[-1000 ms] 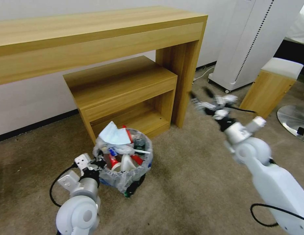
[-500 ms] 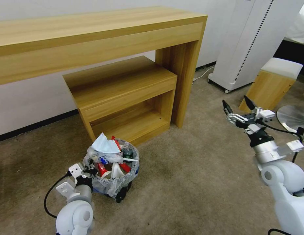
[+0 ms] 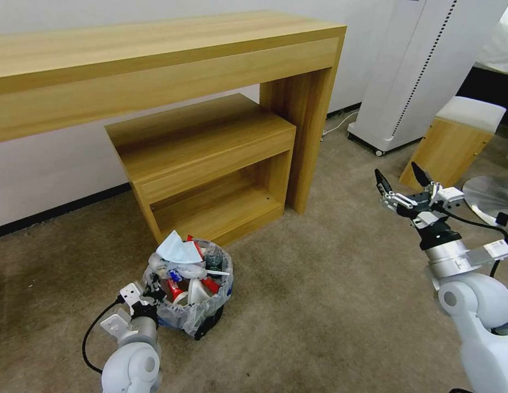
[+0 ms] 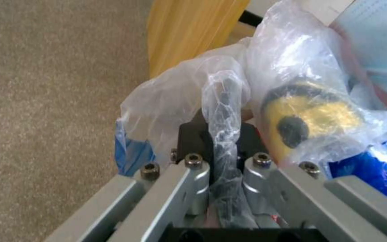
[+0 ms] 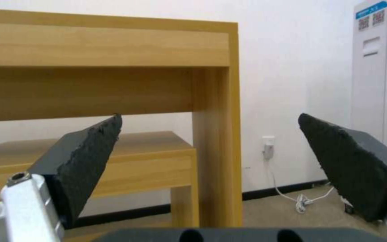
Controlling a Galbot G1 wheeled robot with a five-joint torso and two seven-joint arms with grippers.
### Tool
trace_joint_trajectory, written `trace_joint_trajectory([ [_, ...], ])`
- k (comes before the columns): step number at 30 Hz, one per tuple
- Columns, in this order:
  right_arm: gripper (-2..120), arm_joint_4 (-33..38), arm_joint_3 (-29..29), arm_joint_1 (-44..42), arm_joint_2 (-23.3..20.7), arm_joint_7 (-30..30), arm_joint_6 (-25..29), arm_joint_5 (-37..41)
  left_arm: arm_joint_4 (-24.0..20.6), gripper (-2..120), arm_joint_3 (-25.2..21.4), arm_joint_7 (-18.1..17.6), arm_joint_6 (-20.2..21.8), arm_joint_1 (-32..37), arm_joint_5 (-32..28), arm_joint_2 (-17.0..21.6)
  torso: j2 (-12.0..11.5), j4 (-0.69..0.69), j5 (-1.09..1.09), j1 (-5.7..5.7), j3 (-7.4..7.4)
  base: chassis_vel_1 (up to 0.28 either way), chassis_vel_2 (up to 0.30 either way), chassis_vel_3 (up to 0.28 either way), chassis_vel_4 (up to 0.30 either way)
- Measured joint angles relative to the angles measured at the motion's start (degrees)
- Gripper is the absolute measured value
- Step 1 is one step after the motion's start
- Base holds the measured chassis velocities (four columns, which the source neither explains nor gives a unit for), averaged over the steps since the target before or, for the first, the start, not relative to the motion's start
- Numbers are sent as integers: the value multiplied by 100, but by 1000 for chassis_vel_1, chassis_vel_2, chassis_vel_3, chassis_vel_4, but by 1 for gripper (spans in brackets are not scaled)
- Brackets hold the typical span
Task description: Pick up the trash bin and place the garbage on the floor into it.
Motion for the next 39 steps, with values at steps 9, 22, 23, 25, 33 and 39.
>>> trace_joint_trajectory([
  [9, 100, -133, -89, 15, 27, -10, -3, 2, -444, 31, 10, -473, 324, 101, -22, 48, 0, 0, 0, 0, 0, 0, 0, 0, 0],
  [22, 100, -136, -129, -225, 259, 12, 103, -84, -1743, 81, -216, -853, 689, 403, 522, 230, 0, 0, 0, 0, 0, 0, 0, 0, 0],
  [23, 100, -136, -129, -225, 259, 12, 103, -84, -1743, 81, -216, -853, 689, 403, 522, 230, 0, 0, 0, 0, 0, 0, 0, 0, 0],
  [25, 100, -34, -157, -431, 426, 140, 359, -178, -1965, 91, -222, -509, 399, 460, 898, 281, 1, 0, 0, 0, 0, 0, 0, 0, 0],
  [33, 100, 540, 404, -1318, 976, 569, 779, -1026, -2369, 100, -784, 628, -369, 516, 2082, 733, 0, -1, 0, 0, -1, 0, 0, 0, 0],
  [39, 100, 832, 742, -1775, 1196, 747, 832, -1164, -2468, 100, -975, 1052, -639, 578, 2383, 1191, 0, -2, 0, 0, -1, 0, 0, 0, 0],
])
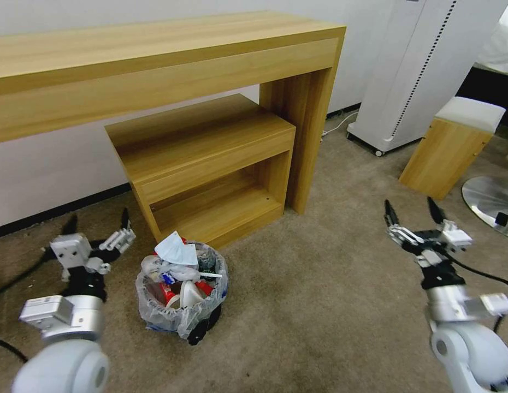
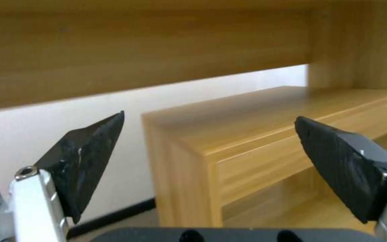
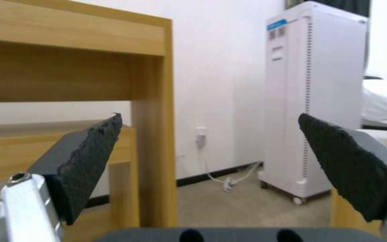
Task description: Pick up the trash bin and place the garbage on the floor into it.
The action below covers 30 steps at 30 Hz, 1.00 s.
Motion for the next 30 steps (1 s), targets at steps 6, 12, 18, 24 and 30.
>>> trace_joint_trajectory([
  [6, 100, 101, 65, -149, -20, 126, -68, -67, 35, 100, 148, 274, -219, -62, 35, 74, 0, 1, 0, 0, 1, 0, 0, 0, 0],
  [12, 100, 102, 65, -146, -31, 106, -91, -74, 35, 100, 162, 286, -223, -70, 18, 59, 0, 2, 0, 0, 1, 0, 0, 0, 0],
  [18, 100, 96, 59, -132, -37, 94, -98, -74, 43, 100, 166, 283, -221, -73, 0, 49, 0, 1, 0, 0, 1, 0, 0, 0, 0],
  [24, 100, 91, 56, -126, -39, 89, -101, -70, 48, 100, 169, 272, -212, -73, -7, 45, 0, 1, 0, 0, 1, 0, 0, 0, 0],
  [30, 100, 89, 55, -124, -41, 86, -103, -68, 50, 100, 170, 267, -208, -73, -11, 43, 0, 1, 0, 0, 0, 0, 0, 0, 0],
])
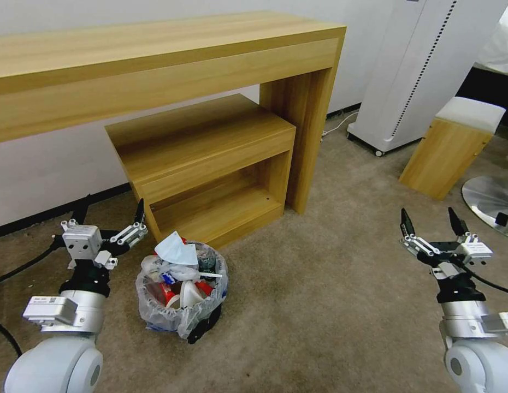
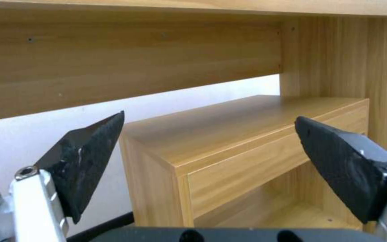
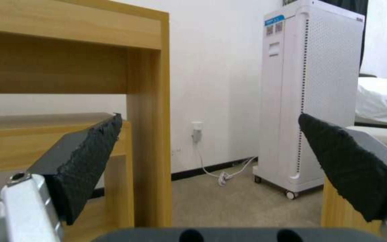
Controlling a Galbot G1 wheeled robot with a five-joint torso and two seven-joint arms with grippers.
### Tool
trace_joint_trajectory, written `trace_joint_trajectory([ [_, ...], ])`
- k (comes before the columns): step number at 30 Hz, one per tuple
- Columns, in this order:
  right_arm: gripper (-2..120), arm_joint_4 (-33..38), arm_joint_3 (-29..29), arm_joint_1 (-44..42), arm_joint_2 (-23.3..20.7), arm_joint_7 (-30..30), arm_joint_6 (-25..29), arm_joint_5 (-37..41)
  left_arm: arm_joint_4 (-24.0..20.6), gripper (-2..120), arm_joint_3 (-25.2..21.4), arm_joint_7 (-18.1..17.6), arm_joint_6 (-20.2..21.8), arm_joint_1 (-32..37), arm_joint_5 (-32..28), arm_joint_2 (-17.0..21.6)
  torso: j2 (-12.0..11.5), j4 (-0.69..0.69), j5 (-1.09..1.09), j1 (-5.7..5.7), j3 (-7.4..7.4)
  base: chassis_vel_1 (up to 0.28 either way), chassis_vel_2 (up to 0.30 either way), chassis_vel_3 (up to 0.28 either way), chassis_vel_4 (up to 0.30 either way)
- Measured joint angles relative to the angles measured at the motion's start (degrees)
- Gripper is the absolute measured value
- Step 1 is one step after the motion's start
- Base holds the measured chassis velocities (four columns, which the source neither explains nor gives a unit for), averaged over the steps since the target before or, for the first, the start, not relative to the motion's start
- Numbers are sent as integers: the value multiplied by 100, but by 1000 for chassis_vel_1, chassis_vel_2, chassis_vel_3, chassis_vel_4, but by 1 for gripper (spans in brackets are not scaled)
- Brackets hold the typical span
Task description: Pick up the trash bin and place the garbage on the floor into it.
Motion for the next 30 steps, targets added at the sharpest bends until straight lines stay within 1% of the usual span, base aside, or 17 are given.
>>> trace_joint_trajectory([
  [30, 100, -5, -5, 6, -3, -4, -2, 8, 6, 100, 1, -14, 7, 0, -6, -4, 0, 0, 0, 0, 0, 0, 0, 0, 0],
])
